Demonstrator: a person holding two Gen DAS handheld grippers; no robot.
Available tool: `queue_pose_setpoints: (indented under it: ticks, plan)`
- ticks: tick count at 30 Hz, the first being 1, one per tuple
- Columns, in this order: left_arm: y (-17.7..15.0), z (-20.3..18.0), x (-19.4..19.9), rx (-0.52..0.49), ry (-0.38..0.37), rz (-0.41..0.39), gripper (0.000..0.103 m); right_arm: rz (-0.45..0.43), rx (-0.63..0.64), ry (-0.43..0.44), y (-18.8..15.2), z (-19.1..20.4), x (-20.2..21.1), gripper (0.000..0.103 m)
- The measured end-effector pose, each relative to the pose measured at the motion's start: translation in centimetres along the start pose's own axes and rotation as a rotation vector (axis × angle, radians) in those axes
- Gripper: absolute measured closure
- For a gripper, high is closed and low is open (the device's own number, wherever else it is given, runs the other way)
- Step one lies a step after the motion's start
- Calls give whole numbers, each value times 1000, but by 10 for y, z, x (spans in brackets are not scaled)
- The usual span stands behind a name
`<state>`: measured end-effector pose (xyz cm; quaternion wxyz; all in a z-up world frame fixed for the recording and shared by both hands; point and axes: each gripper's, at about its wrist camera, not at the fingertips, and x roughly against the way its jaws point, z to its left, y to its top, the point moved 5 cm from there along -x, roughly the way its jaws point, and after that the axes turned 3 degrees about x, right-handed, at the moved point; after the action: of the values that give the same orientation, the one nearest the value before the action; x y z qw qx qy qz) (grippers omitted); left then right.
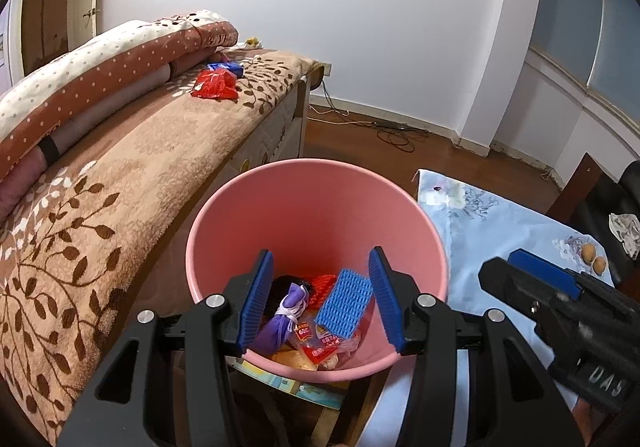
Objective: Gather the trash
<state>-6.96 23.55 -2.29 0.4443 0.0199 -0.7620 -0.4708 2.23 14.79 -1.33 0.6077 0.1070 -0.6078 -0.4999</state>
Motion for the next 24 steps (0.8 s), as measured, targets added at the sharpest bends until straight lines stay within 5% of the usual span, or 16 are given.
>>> queue_pose_setpoints:
  ticks: [11,24]
  plan:
    - [0,-13,9,-6,-24,3,45,-101,139,-137,-15,5,32,48]
    - [-3,-25,17,-24,-41,1,45,-112,113,-176,-27,-7,43,44]
